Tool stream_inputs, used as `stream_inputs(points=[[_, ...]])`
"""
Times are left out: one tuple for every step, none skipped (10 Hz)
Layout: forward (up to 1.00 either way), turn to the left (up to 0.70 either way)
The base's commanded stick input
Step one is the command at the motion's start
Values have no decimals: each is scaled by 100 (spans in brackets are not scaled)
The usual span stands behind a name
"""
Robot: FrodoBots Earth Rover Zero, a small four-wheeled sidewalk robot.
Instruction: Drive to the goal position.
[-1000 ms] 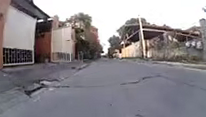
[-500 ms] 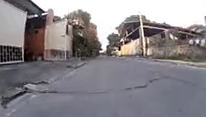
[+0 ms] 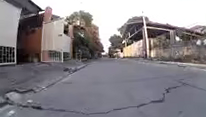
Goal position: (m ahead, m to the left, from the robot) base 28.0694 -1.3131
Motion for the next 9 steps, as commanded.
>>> stream_inputs(points=[[100, -16], [100, -40], [100, -40], [100, -33], [100, -23], [100, -12], [100, -1], [100, 0], [100, 0]])
